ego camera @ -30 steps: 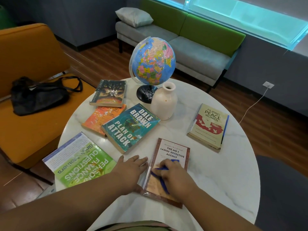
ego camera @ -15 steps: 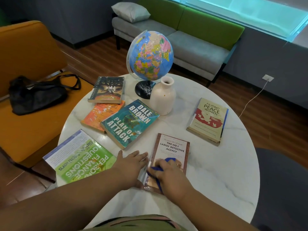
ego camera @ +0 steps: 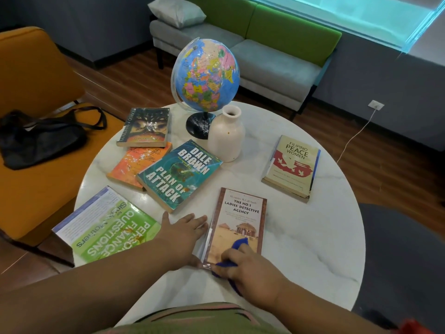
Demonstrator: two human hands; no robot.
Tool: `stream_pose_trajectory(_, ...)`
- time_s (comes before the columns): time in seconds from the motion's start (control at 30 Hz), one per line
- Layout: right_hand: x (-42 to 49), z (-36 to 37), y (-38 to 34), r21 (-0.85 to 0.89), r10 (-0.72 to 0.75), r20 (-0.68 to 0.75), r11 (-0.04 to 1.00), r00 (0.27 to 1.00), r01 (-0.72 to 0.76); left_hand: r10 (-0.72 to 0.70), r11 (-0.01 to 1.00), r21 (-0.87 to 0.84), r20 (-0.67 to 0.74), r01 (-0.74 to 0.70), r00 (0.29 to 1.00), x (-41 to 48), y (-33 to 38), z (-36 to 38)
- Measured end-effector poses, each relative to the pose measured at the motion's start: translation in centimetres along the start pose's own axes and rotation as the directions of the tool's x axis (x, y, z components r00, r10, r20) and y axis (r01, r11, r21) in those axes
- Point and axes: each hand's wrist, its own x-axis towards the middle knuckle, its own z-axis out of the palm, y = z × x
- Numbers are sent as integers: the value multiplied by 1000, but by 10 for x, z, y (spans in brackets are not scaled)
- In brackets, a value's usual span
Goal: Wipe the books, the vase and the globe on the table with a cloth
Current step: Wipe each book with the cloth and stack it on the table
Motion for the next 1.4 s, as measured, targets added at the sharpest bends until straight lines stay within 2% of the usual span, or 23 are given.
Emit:
stream_pose_trajectory(0.07,-15,-2,12,-33,-21,10,999,1000,21,1,1000,-12,2,-1,1000,-1,0,0)
stream_pose_trajectory(0.13,-25,-8,30,-76,16,-20,997,1000,-18,3,1000,-23,-4,-3,1000,-1,-1,0)
stream_pose_trajectory(0.23,-23,-20,51,-44,202,-132,977,970,-210,1,998,-57,-11,-2,1000,0,-1,1)
stream_pose_trajectory(0.3,-15,-20,50,-30,279,-133,958,951,-285,-13,992,-122,-31,9,999,1,-1,2)
stream_pose_trajectory(0.37,-10,-13,36,-49,190,-103,980,976,-195,-26,987,-157,-58,16,998,2,-1,3)
stream_pose_trajectory(0.47,-15,-3,23,-22,-32,-1,999,999,32,-17,990,-139,-82,5,996,3,1,2)
stream_pose_trajectory(0.53,-14,-6,35,-42,-62,18,997,998,63,-1,994,-105,-79,-7,997,4,2,1)
stream_pose_trajectory(0.6,-5,-16,54,-27,55,-82,998,995,-57,6,997,-76,-70,-11,998,5,4,0)
stream_pose_trajectory(0.67,6,-24,78,-33,199,-208,977,958,-210,5,998,-65,-65,-9,998,5,4,-2)
stream_pose_trajectory(0.77,28,-34,85,-48,457,-184,880,870,-472,2,997,-81,-59,-7,998,5,4,-2)
stream_pose_trajectory(0.83,39,-35,62,-60,524,-119,844,844,-533,5,996,-91,-60,-11,998,5,3,-1)
stream_pose_trajectory(0.87,39,-30,51,-99,482,-86,867,872,-489,7,995,-95,-64,-13,998,6,2,0)
stream_pose_trajectory(0.93,30,-18,30,-109,272,-40,955,961,-275,10,994,-105,-71,-17,997,7,1,2)
stream_pose_trajectory(1.0,18,-11,34,-82,85,0,993,996,-85,14,993,-115,-74,-23,997,8,0,4)
stream_pose_trajectory(1.03,18,-12,43,-85,42,-5,995,999,-42,15,993,-120,-73,-24,997,8,-1,5)
stream_pose_trajectory(1.07,20,-17,53,-106,50,-10,993,999,-51,16,992,-122,-74,-25,997,8,-1,6)
stream_pose_trajectory(1.13,32,-31,68,-73,232,-38,969,972,-234,18,992,-125,-80,-28,997,9,-2,7)
stream_pose_trajectory(1.2,45,-39,76,-37,434,-79,898,897,-438,17,990,-139,-87,-29,996,9,-1,8)
stream_pose_trajectory(1.27,57,-44,70,-49,529,-106,843,842,-536,7,988,-155,-93,-21,996,8,-1,8)
stream_pose_trajectory(1.33,61,-36,52,-61,489,-95,866,867,-495,-15,987,-160,-91,0,996,8,-1,8)
stream_pose_trajectory(1.4,58,-23,34,-89,326,-66,939,943,-331,-43,988,-148,-89,29,995,8,-1,9)
